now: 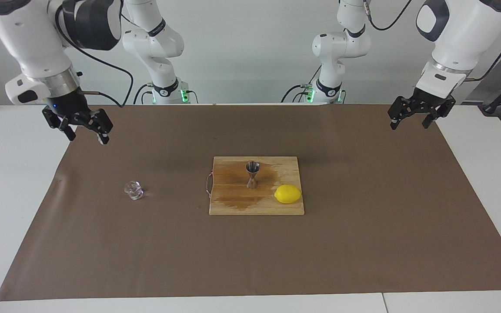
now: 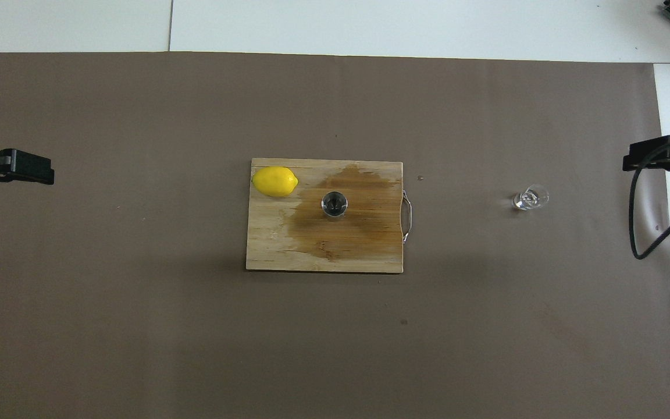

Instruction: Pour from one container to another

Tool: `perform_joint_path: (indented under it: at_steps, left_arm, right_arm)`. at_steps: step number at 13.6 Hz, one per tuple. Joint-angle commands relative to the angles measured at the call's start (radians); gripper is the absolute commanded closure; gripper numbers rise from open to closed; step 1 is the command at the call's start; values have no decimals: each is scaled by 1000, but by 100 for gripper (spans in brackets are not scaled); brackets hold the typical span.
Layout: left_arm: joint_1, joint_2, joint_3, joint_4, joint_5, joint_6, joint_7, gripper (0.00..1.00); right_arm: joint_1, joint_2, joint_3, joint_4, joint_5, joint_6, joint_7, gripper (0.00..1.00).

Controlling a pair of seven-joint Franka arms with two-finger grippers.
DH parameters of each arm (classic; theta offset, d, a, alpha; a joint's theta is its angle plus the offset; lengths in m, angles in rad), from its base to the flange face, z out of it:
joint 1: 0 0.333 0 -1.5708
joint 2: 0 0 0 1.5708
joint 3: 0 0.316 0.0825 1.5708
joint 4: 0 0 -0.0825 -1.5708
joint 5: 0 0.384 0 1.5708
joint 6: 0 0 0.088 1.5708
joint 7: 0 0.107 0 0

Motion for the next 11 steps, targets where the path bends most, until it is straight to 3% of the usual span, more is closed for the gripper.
perform_joint_path:
  at_steps: [1,9,11]
  left_arm:
    - [3,-16,-1,-14,8,-7,-9,0]
    - [3,-16,-1,-14,8,-7,-9,0]
    - [3,-16,-1,-14,8,-7,-9,0]
  right_arm:
    - [62,-2,-72,-16,-18,-4,-32,0]
    - [62,-1,-62,22,2,-128,-35,0]
    - [71,-2,-21,15,0,-111,-29,0]
